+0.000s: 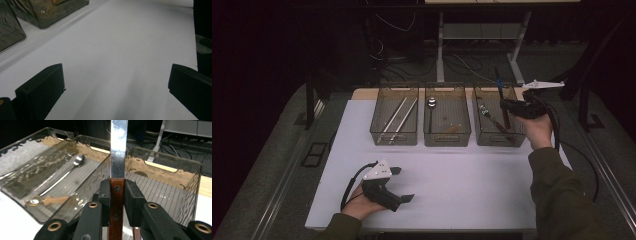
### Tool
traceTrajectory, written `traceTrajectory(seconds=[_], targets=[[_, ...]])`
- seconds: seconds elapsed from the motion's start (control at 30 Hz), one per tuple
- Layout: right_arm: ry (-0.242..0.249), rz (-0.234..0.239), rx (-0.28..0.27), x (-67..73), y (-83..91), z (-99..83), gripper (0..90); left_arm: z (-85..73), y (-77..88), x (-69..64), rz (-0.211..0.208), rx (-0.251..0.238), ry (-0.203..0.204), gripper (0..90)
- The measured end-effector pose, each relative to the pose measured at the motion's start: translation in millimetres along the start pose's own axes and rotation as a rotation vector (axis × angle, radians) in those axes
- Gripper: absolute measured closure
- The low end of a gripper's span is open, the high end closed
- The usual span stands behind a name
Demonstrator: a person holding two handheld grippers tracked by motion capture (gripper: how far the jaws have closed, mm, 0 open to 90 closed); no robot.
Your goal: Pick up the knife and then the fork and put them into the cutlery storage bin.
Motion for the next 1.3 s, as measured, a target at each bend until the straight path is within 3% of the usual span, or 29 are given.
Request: traceTrajectory(seconds=[0.43, 0.7, 1.0, 1.3], targets=[[-0.012, -0.051, 0.126, -8.8, -27.9, -25.8, 77.4, 0.2, -0.5, -2.2, -0.006, 0.001, -0.003, 0.0], [-0.027, -0.075, 0.222, -14.2, -37.0, -45.4, 77.3, 1.2, -1.7, -3.7, -0.008, -0.010, 0.006, 0.0], [-0.008, -0.116, 0.314, -18.6, -43.6, -58.0, 76.0, 1.0, -1.9, -3.9, -0.009, -0.008, 0.005, 0.0], [-0.013, -0.101, 0.264, -14.9, -41.3, -51.2, 60.2, 1.0, -1.7, -3.9, -0.008, -0.008, 0.005, 0.0]])
Point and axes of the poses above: each handheld gripper's, and its own axes: y roughly backward along the jaws, z roughly out of its top, x roughly to its left, the point moved 10 cm from there along -y, roughly forward along the jaws, and after that the axes turned 3 degrees about z, right-handed, at the moved point
